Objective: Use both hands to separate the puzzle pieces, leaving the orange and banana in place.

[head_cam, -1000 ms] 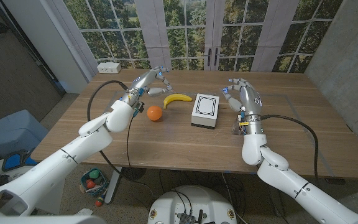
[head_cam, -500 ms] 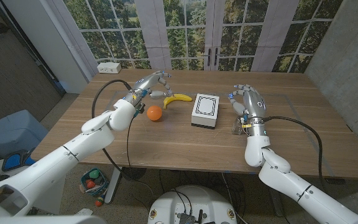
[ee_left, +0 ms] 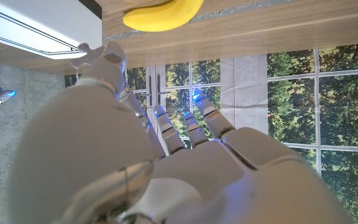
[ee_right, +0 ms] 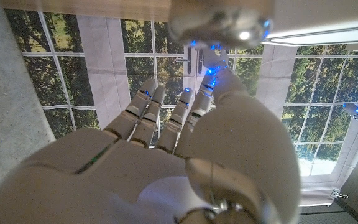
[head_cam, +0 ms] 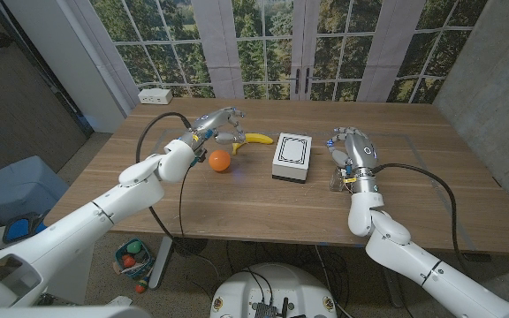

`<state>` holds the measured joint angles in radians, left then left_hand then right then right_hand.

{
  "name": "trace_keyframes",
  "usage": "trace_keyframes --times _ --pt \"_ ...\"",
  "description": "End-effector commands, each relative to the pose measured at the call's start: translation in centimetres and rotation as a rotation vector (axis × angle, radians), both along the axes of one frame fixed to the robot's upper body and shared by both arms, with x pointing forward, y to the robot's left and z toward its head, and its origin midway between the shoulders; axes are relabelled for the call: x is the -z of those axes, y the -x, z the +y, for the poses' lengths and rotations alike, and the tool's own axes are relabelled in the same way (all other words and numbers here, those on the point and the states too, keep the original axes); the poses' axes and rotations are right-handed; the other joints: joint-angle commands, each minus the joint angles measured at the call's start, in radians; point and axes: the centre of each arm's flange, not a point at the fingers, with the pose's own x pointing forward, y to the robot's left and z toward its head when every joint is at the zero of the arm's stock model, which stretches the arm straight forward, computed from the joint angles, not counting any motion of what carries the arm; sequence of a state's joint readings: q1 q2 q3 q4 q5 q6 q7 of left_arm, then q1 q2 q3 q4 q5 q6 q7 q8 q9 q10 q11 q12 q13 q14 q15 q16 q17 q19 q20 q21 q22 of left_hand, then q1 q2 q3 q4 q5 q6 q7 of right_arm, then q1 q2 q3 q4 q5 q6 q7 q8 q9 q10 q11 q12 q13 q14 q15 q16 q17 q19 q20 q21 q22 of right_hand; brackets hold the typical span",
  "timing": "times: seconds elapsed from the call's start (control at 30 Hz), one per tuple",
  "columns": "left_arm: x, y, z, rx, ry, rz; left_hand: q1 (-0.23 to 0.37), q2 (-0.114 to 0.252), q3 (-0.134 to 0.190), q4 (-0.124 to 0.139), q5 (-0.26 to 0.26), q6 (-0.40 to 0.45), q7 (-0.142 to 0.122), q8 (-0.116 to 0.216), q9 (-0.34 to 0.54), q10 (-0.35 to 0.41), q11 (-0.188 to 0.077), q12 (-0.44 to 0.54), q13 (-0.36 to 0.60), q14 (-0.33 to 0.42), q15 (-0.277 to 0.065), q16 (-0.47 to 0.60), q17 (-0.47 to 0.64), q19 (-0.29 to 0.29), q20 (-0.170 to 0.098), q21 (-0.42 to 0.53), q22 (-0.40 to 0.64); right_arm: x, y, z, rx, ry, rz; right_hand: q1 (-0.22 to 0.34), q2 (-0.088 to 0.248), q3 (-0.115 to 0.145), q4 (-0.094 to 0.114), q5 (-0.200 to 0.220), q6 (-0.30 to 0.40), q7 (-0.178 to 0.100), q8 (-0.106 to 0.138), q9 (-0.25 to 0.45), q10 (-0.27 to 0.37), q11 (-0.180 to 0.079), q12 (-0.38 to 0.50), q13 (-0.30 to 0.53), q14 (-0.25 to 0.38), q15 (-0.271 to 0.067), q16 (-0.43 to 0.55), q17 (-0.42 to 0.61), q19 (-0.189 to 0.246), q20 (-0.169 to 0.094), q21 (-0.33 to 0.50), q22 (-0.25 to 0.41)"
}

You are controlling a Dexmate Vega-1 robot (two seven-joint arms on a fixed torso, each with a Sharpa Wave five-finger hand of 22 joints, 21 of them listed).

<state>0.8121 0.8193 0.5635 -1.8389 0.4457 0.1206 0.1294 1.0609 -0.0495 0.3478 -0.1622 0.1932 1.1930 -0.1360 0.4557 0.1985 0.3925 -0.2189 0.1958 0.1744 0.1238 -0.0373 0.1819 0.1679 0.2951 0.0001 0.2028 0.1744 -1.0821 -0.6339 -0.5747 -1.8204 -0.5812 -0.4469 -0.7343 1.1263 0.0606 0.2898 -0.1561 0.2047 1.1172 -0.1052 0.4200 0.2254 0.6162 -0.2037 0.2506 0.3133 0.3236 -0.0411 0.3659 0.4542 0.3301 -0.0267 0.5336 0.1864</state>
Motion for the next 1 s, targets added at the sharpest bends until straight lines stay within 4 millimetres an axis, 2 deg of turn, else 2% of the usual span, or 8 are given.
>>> trace_keyframes --times 0.03,0.47,0.6,0.7,0.87,0.93,1.0 --pt "0.69 -0.69 -0.39 -0.016 -0.042 0.016 0.006 0.011 -0.005 -0.002 0.002 0.009 0.005 -0.003 0.002 0.017 0.001 0.000 0.006 0.020 -0.055 0.005 -0.001 0.014 0.003 0.001 0.005 0.47 -0.84 0.20 0.043 0.047 0.062 0.001 -0.006 0.006 -0.001 0.003 0.010 -0.004 0.002 0.001 -0.005 -0.001 -0.005 0.001 -0.002 -0.163 -0.004 0.002 0.006 0.002 0.006 0.001" --pt "1.06 -1.47 -0.63 -0.019 -0.074 0.051 0.010 0.014 -0.008 -0.002 -0.001 0.003 0.006 -0.008 0.004 0.029 0.000 0.002 0.006 0.031 -0.057 0.005 -0.001 0.021 0.007 0.003 0.005 0.32 -1.25 0.46 0.038 0.083 0.116 -0.005 -0.012 0.012 -0.002 -0.006 0.011 -0.008 0.000 -0.005 -0.018 0.003 -0.014 0.002 -0.015 -0.160 -0.016 -0.001 -0.004 0.010 0.002 0.000" --pt "1.07 -1.62 -0.73 -0.018 -0.088 0.064 0.010 0.019 -0.009 0.000 -0.004 -0.013 0.005 -0.016 0.005 0.030 0.000 0.001 0.006 0.029 -0.054 0.003 -0.001 0.021 0.009 0.002 0.005 0.34 -1.34 0.47 0.043 0.090 0.127 -0.015 -0.007 0.016 0.003 -0.010 -0.001 -0.005 -0.003 -0.003 -0.029 0.004 -0.019 0.003 -0.019 -0.155 -0.019 0.000 -0.010 0.013 -0.001 0.000" --pt "1.08 -1.60 -0.80 -0.015 -0.088 0.048 0.010 0.051 -0.007 0.008 -0.008 -0.058 0.020 -0.043 0.007 0.013 0.000 -0.008 0.005 0.023 -0.043 -0.002 -0.001 0.019 0.018 0.001 0.005 0.37 -1.41 0.43 0.046 0.093 0.132 -0.020 0.000 0.024 0.004 -0.009 -0.011 0.002 -0.001 0.006 -0.034 0.008 -0.021 0.004 -0.025 -0.156 -0.024 0.000 -0.014 0.017 -0.003 0.000" --pt "1.08 -1.58 -1.00 -0.022 -0.108 0.041 0.008 0.065 -0.011 0.007 -0.015 -0.134 0.021 -0.087 0.005 -0.018 0.001 -0.015 0.005 0.014 -0.033 -0.006 -0.001 0.022 0.021 0.001 0.005 0.37 -1.44 0.28 0.051 0.095 0.135 -0.037 0.006 0.026 0.011 -0.011 -0.024 0.010 -0.002 0.011 -0.044 0.019 -0.026 0.005 -0.032 -0.148 -0.026 0.003 -0.016 0.021 -0.004 0.000" --pt "1.01 -1.63 -1.02 -0.018 -0.111 0.048 0.004 0.064 -0.016 0.006 -0.016 -0.151 0.024 -0.100 0.004 -0.028 0.002 -0.015 0.005 0.009 -0.029 -0.006 -0.001 0.024 0.021 0.002 0.005 0.34 -1.45 0.22 0.047 0.091 0.134 -0.058 0.008 0.027 0.017 -0.012 -0.063 0.003 -0.019 0.006 -0.047 0.025 -0.027 0.007 -0.034 -0.146 -0.027 0.006 -0.020 0.026 -0.006 0.000" --pt "0.93 -1.63 -1.05 -0.020 -0.115 0.045 -0.006 0.048 -0.028 0.005 -0.019 -0.161 0.026 -0.111 0.002 -0.025 0.005 -0.011 0.005 0.013 -0.029 -0.004 -0.002 0.029 0.019 0.002 0.004 0.31 -1.44 0.18 0.046 0.094 0.129 -0.069 0.007 0.030 0.016 -0.012 -0.107 -0.008 -0.038 0.002 -0.057 0.029 -0.030 0.008 -0.036 -0.148 -0.030 0.007 -0.020 0.030 -0.007 0.000"
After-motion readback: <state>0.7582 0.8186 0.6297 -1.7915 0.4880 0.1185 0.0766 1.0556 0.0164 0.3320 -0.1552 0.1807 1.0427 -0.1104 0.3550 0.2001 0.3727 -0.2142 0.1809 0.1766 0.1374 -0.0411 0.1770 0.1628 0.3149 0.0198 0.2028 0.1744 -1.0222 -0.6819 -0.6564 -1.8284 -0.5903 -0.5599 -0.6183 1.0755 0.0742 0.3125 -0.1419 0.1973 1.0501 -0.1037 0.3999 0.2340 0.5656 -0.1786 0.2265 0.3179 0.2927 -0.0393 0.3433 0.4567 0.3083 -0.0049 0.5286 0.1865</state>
